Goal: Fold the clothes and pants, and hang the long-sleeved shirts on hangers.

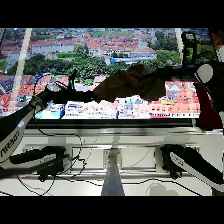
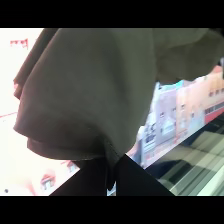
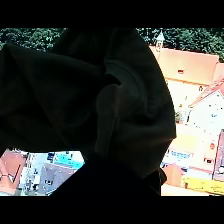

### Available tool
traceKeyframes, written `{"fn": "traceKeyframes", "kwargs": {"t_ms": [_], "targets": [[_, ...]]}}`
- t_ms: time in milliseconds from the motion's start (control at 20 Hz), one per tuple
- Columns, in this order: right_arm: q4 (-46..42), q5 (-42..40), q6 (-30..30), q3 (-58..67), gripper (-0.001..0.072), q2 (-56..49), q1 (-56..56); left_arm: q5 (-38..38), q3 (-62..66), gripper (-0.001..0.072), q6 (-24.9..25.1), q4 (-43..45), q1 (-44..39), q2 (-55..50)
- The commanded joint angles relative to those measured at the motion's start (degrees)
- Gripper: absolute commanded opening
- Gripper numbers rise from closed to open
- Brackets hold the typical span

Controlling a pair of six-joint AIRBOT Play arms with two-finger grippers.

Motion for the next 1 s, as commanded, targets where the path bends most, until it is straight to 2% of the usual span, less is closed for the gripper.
{"fn": "traceKeyframes", "kwargs": {"t_ms": [0,300,450,650,800,950], "targets": [[0.0,0.0,0.0,0.0,0.0007,0.0,0.0,-0.1,1.0,0.0020,0.0,0.0,0.2,2.4],[-1.8,0.0,0.0,3.0,0.0007,1.3,0.0,-6.9,6.8,0.0019,-0.1,0.0,6.6,13.7],[-6.5,0.0,0.0,8.2,0.0007,3.3,0.0,-6.9,7.5,0.0019,-0.2,-0.5,12.3,22.3],[-7.0,0.0,0.0,16.4,0.0008,7.2,0.0,-6.8,7.5,0.0019,-0.2,-6.4,20.9,33.6],[-7.1,0.0,-0.2,22.1,0.0007,11.1,0.0,-5.1,7.5,0.0019,-0.2,-8.6,28.0,41.6],[-7.1,0.0,-2.0,25.4,0.0007,15.7,0.0,1.0,7.5,0.0019,-0.2,-8.6,34.5,49.2]]}}
